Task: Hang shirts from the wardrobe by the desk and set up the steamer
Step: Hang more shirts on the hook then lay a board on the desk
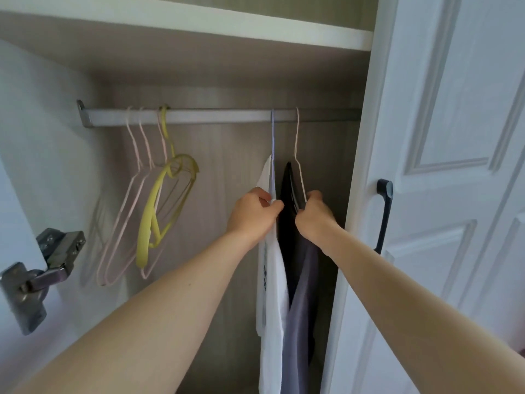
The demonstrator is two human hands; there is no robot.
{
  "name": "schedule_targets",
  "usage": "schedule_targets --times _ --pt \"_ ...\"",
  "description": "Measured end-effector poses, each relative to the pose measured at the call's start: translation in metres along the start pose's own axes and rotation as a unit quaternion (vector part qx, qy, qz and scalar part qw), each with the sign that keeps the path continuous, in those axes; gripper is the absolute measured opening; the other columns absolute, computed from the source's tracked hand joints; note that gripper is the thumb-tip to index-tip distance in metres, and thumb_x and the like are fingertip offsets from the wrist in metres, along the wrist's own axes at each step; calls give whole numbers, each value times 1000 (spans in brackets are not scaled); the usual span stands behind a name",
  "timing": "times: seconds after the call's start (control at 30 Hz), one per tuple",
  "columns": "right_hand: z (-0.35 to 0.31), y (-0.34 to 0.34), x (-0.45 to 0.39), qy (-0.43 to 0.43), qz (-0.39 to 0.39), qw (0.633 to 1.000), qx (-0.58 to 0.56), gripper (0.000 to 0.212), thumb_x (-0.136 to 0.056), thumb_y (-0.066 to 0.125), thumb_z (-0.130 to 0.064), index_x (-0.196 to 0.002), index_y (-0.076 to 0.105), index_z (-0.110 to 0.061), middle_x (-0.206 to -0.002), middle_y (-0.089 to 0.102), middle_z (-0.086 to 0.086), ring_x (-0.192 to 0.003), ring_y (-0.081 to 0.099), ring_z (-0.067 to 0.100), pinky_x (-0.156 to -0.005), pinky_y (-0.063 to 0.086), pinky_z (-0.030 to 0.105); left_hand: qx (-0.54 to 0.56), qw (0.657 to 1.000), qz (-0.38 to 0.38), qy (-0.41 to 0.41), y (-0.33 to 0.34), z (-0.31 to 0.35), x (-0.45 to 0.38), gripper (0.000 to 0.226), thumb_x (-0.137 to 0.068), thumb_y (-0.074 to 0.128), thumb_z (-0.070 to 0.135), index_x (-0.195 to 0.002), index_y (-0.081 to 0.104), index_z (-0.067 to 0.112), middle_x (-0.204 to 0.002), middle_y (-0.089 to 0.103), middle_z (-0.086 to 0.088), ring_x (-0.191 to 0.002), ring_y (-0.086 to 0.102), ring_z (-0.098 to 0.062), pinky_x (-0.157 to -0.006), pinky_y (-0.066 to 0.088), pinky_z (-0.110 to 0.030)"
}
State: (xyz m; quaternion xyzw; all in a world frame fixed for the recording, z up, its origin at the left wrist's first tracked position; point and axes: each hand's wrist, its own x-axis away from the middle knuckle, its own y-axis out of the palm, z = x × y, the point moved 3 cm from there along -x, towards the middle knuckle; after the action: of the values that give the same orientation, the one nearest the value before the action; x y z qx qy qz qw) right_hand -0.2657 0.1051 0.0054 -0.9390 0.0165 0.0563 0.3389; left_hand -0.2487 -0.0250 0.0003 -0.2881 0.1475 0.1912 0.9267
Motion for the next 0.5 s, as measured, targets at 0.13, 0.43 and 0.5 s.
schedule_targets --times 0.13,0.43,0.5 --pt "-6 -6 -11 15 -10 998 -68 43 -97 41 -3 -139 32 -7 -133 45 17 -121 49 30 -92 45 33 101 992 38 -57 1 -4 -19 15 -92 55 19 -101 65 11 -87 61 -3 -78 54 -19 -59 38 -22" --pt "-7 8 -34 43 43 968 -242 32 -98 44 -5 -130 47 -5 -124 56 14 -115 55 28 -82 42 29 91 992 68 -49 4 1 -58 15 -93 53 11 -97 68 10 -91 65 -6 -78 56 -19 -67 40 -22" --pt "-8 9 -40 33 70 968 -240 29 -99 44 -10 -124 54 0 -117 60 18 -110 59 31 -82 47 31 98 991 72 -48 5 6 -64 15 -93 54 13 -93 68 8 -89 67 -8 -76 56 -19 -69 40 -22"
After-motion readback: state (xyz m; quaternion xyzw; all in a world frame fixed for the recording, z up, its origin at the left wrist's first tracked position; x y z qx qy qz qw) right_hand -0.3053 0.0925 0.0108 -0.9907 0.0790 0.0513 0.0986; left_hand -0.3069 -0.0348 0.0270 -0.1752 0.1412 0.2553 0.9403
